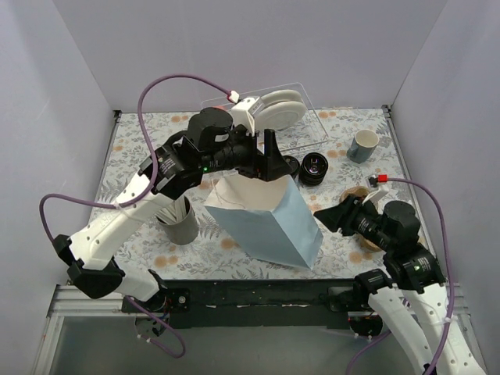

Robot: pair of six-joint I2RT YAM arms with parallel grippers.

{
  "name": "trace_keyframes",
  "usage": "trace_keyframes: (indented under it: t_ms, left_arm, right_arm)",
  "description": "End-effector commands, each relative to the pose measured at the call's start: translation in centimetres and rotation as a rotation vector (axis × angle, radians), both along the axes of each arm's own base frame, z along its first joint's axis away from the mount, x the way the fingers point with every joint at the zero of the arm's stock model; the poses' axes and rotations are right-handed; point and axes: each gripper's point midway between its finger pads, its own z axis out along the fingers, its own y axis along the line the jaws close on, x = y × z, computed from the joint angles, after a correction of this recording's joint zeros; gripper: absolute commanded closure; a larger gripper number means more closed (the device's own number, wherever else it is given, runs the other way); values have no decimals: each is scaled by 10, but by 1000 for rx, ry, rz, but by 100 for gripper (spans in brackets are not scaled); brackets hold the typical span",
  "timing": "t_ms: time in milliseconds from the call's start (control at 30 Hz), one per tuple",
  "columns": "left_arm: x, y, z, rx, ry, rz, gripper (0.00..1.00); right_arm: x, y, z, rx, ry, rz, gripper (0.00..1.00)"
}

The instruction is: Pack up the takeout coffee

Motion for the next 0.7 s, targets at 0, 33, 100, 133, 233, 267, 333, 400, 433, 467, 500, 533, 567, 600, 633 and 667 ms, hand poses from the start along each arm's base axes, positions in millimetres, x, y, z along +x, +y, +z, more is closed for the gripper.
trace_keyframes:
  t_ms: [0, 33, 100, 133, 233, 267, 333, 400, 433, 467, 500, 533, 567, 600, 633, 667]
  left_arm:
    - [7, 17, 24, 11, -93, 63, 28]
    - [12, 25, 28, 23, -118, 104, 28]
    - [14, 37, 42, 19, -155, 151, 28]
    - [20, 49, 40, 58, -164, 213, 28]
    - [22, 72, 31, 143, -149, 287, 28]
    - [25, 82, 27, 172, -144, 336, 29]
    - [21, 99, 1, 262, -95, 373, 30]
    - [18, 112, -27, 337, -38, 419, 31]
    - [13, 120, -36, 357, -19, 426, 32]
    - [9, 121, -43, 366, -5, 416, 33]
    - [5, 122, -61, 392, 21, 403, 33]
    - [0, 125, -63, 387, 26, 398, 33]
    - [-2, 127, -69, 393, 37, 397, 33]
    - [-4, 130, -83, 422, 65, 405, 34]
    - [-7, 133, -89, 438, 74, 406, 34]
    - [-8, 137, -93, 444, 80, 415, 34]
  right_arm:
    - [-9, 10, -23, 50, 57, 53, 46]
    - [-8, 9, -35, 38, 83, 45, 47]
    - [-9, 6, -44, 22, 95, 35, 46]
    - [-7, 5, -47, 18, 95, 22, 46]
    - [-5, -2, -56, -9, 100, -14, 46]
    - [-5, -3, -57, -15, 100, -19, 46]
    - [-4, -8, -62, -36, 105, -45, 46]
    - [-2, -9, -64, -45, 99, -53, 46]
    - [-2, -10, -66, -48, 99, -57, 46]
    - [-1, -10, -65, -52, 96, -58, 46]
    - [-1, -10, -66, -56, 96, -57, 46]
    - [0, -11, -66, -61, 97, -59, 46]
    - [0, -12, -66, -69, 93, -60, 46]
    - [0, -13, -64, -74, 91, -62, 46]
    - [1, -14, -62, -80, 86, -69, 46]
    - [0, -16, -62, -88, 89, -73, 46]
